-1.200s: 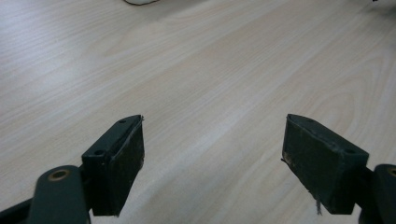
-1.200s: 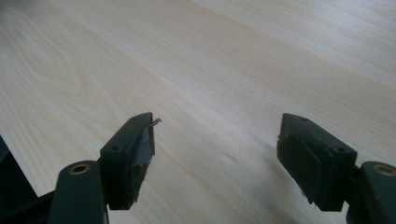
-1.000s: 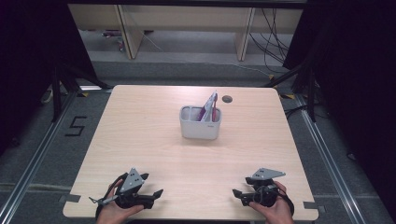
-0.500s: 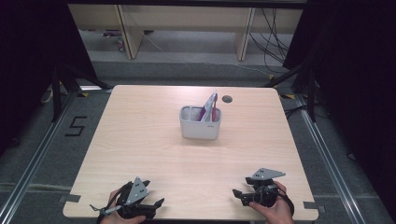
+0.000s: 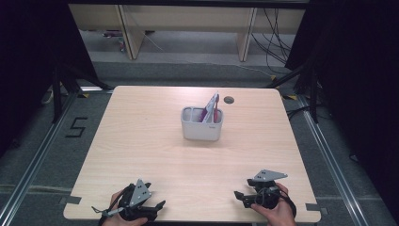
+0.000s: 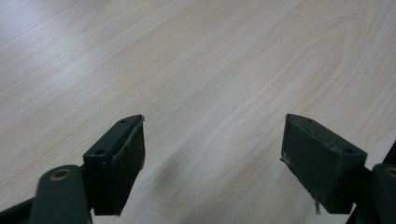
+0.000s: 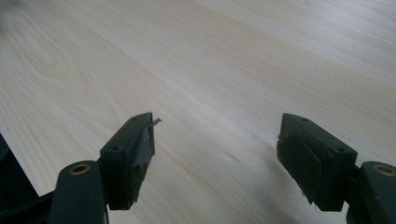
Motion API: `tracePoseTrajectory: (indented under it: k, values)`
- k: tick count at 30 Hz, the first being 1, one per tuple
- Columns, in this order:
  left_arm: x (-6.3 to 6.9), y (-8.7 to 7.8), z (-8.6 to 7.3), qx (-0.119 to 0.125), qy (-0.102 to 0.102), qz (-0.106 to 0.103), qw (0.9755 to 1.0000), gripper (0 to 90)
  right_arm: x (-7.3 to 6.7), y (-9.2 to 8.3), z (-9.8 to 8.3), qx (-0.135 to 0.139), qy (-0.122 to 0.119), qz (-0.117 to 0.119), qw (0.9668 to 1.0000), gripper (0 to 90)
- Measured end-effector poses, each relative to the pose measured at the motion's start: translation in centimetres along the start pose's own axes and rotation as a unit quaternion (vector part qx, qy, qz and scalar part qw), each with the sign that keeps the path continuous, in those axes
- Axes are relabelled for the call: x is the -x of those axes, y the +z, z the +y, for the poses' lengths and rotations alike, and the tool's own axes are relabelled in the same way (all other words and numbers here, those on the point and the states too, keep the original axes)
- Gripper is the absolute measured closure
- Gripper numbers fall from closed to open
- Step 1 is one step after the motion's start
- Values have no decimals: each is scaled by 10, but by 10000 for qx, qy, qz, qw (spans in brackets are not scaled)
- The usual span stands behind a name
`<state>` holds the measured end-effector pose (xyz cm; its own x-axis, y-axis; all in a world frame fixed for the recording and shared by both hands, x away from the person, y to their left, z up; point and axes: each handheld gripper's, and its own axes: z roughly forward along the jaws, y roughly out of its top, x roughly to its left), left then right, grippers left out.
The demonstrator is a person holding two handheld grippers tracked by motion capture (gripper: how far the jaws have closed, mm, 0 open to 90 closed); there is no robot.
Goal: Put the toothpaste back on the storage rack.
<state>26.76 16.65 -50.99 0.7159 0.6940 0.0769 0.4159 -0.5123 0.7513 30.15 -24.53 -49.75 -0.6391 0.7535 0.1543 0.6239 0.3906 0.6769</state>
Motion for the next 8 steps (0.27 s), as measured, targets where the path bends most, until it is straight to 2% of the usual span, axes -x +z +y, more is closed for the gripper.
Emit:
tracePoseTrajectory:
  k: [2,3,5,6,8]
  values:
    - [-2,-1,0,-73,108,41,9999,211,0,0,0,1,-1,2,10000,286]
    - [-2,0,0,-24,22,35,10000,211,0,0,0,2,-16,-6,10000,285]
    - [-6,-2,-1,-12,37,131,9999,211,1,0,0,39,-62,-70,9999,285]
    - [-7,-2,-1,30,-60,112,9999,211,1,-1,0,40,-59,-70,10000,285]
    - [-11,-4,-2,-93,-10,170,9998,211,0,-1,0,17,15,-63,10000,285]
